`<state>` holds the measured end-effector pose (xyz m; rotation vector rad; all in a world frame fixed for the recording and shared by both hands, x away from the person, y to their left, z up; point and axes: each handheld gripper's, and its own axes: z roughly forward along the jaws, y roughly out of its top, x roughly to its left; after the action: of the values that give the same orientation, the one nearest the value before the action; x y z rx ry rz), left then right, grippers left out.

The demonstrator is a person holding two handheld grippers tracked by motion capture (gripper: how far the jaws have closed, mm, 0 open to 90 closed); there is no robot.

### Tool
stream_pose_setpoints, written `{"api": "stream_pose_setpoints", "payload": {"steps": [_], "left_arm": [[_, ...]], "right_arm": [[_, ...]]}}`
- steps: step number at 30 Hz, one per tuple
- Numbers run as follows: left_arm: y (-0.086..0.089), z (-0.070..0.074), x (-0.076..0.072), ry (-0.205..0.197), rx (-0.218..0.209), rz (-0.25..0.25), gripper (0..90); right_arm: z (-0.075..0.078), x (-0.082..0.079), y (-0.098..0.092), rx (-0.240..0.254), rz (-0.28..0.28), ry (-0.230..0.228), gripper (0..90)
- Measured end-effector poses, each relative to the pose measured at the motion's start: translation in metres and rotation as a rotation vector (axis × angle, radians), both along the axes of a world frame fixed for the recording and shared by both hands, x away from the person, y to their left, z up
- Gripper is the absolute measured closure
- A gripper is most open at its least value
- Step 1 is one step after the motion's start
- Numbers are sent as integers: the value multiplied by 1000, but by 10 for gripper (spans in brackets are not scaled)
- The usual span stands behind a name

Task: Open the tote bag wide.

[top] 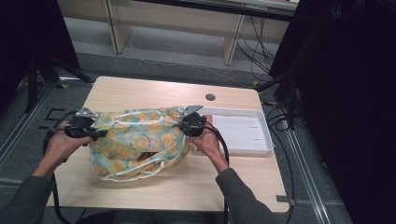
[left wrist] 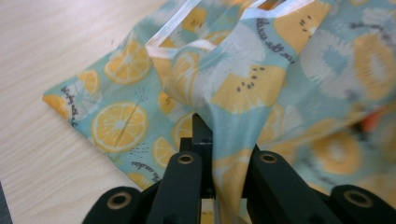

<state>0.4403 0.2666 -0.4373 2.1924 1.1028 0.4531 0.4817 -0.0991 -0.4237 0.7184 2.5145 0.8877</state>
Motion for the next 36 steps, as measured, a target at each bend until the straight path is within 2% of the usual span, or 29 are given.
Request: {"api": "stream_pose_setpoints", "payload": {"steps": [1, 3, 4, 5, 6, 7, 9, 11, 12, 13, 14, 15, 16, 17, 18, 20, 22, 24, 25, 26, 28, 29, 30, 31, 32, 33, 34, 35, 36], "left_arm": [[-2, -6, 3, 2, 2, 15, 845], [-5, -24, 10, 30, 4, 23, 844], [-7, -31, 11, 37, -9, 32, 848], [-6, -34, 12, 63, 14, 16, 851], [-5, -35, 12, 94, 21, 10, 854], [-5, -36, 11, 112, 23, 4, 856], [-4, -35, 11, 107, 32, 12, 858], [-3, -34, 10, 96, 22, 19, 858], [-3, -34, 10, 94, 20, 17, 858], [-3, -34, 10, 93, 29, 13, 859], [-4, -35, 9, 78, 30, 12, 859], [-5, -37, 9, 66, 11, 19, 859], [-5, -37, 9, 63, 19, 11, 859], [-6, -37, 9, 67, 8, 22, 858], [-6, -37, 9, 61, 13, 16, 858], [-5, -35, 8, 61, 25, 9, 855], [-3, -32, 8, 90, 39, 3, 852], [-2, -32, 8, 89, 38, 10, 851], [-2, -31, 8, 84, 45, 8, 851], [-2, -33, 8, 59, 24, 14, 851], [-2, -33, 8, 59, 17, 17, 851], [-2, -33, 7, 60, 19, 17, 852], [-3, -33, 7, 58, 17, 17, 851], [-3, -32, 6, 61, 17, 12, 851], [-3, -31, 6, 59, 22, 9, 851], [-5, -32, 5, 49, -8, 33, 851], [-4, -29, 6, 74, 9, 19, 851], [-2, -26, 6, 95, 41, -8, 851], [-3, -26, 5, 86, 35, -1, 851]], "right_arm": [[-5, 3, 2, -38, 18, 1, 900], [-14, 6, 7, -78, 17, 17, 889], [-18, 6, 9, -86, 4, -1, 850], [-16, 7, 9, -97, 15, 31, 783], [-14, 5, 10, -97, 18, 38, 741], [-9, 3, 10, -101, 20, 20, 709], [3, -8, 12, -53, 23, -25, 622], [13, -20, 15, 14, 45, -25, 530], [17, -29, 17, 43, 70, -8, 527], [19, -36, 19, 62, 116, -16, 517], [21, -43, 21, 65, 150, -21, 508], [22, -50, 23, 58, 160, -15, 491], [23, -53, 23, 59, 175, -14, 485], [20, -57, 26, 81, 194, -6, 478], [18, -57, 27, 73, 207, -1, 476], [8, -54, 30, 34, 195, 11, 460], [-3, -49, 31, 19, 191, 45, 450], [-8, -47, 30, -4, 136, 43, 439], [-7, -46, 29, -13, 123, 27, 440], [-2, -48, 27, 9, 111, 25, 440], [10, -50, 23, 39, 109, -19, 442], [20, -54, 22, 63, 120, -42, 448], [26, -57, 21, 66, 130, -57, 450], [31, -61, 22, 100, 157, -58, 452], [34, -66, 26, 148, 202, -28, 453], [34, -69, 29, 157, 233, -1, 447], [32, -73, 35, 156, 264, 29, 445], [27, -75, 41, 136, 287, 32, 439], [22, -75, 46, 117, 294, 42, 431]]}}
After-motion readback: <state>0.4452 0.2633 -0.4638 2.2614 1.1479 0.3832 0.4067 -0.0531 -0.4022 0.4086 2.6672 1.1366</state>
